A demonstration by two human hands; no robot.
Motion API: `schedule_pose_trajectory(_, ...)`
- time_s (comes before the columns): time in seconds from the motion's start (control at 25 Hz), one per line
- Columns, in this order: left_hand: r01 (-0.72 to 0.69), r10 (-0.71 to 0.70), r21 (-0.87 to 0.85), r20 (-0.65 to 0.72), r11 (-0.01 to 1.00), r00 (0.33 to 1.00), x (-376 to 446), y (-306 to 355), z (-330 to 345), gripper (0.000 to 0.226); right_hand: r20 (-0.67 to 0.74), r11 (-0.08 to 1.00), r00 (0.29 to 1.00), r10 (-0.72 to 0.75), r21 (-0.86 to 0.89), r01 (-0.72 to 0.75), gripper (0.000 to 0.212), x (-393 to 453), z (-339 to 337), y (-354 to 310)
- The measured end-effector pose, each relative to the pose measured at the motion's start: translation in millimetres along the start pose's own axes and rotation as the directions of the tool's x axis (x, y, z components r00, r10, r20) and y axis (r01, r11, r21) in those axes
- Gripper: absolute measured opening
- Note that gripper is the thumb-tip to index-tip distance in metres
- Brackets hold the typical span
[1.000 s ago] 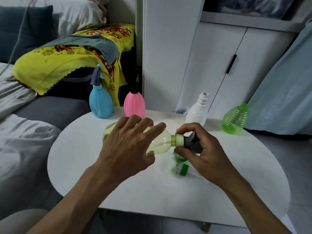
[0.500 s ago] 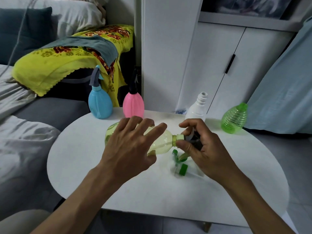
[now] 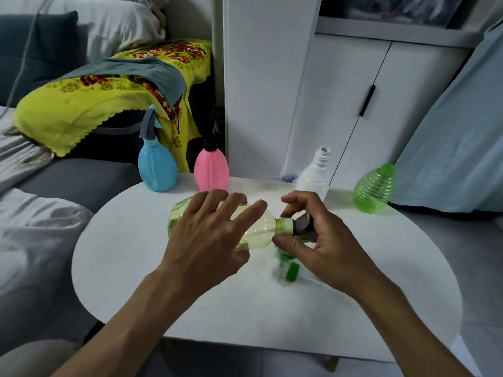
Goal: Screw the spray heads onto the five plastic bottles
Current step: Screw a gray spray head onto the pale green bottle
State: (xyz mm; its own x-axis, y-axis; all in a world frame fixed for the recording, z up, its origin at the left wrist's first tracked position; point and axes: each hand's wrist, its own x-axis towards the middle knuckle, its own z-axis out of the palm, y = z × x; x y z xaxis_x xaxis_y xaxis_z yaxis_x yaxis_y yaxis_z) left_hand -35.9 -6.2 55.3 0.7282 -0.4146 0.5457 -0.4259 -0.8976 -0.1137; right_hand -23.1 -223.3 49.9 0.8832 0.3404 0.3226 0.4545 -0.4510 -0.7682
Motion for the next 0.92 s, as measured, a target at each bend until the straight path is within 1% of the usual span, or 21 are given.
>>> schedule_pose_trajectory(0.04, 0.007, -0.007, -0.002, 0.0, 1.0, 1.0, 0.3, -0.9, -0.4, 0.07, 0.0, 1.0, 1.0, -0.008, 0.0, 0.008, 0.043, -0.1, 0.5, -0.8)
schedule_pose_trajectory(0.2, -0.003, 0.003, 0.006, 0.006, 1.0, 1.0, -0.4, 1.6, 0.2, 0.07, -0.011, 1.0, 1.0, 0.009, -0.001, -0.009, 0.035, 1.4, -2.9, -1.1)
schedule_pose_trajectory(0.36, 0.015, -0.015, -0.005, 0.015, 1.0, 1.0, 0.9, -0.3, -0.6, 0.07, 0.011, 1.0, 1.0, 0.014, 0.007, -0.014, 0.042, -0.1, -1.0, -1.8)
schedule_pose_trajectory(0.48, 0.005, -0.005, -0.016, 0.009, 1.0, 1.0, 0.3, 0.5, -0.9, 0.071, 0.009, 0.999, 1.0, 0.025, -0.035, -0.024, 0.038, 0.8, -4.3, -1.3)
schedule_pose_trajectory(0.6, 0.002, -0.002, -0.021, 0.002, 1.0, 1.0, 0.8, 0.6, -0.8, 0.071, 0.017, 1.0, 1.0, 0.022, -0.017, -0.021, 0.042, 0.1, -4.1, -0.7)
schedule_pose_trajectory(0.72, 0.0, -0.001, -0.037, -0.009, 0.999, 1.0, 1.3, 0.3, -1.1, 0.07, -0.023, 1.0, 1.0, 0.001, -0.028, -0.001, 0.039, -1.3, -2.1, -2.2)
schedule_pose_trajectory(0.84, -0.016, 0.016, -0.074, 0.002, 0.997, 1.0, -1.3, -0.3, 2.8, 0.071, -0.052, 0.998, 0.997, 0.054, -0.029, -0.056, 0.033, -0.3, -5.3, -4.0)
schedule_pose_trajectory(0.92, -0.013, 0.014, -0.068, 0.002, 0.998, 1.0, -2.4, 1.5, 6.7, 0.071, -0.048, 0.995, 0.994, 0.097, 0.017, -0.097, 0.029, -0.6, -4.6, -5.7)
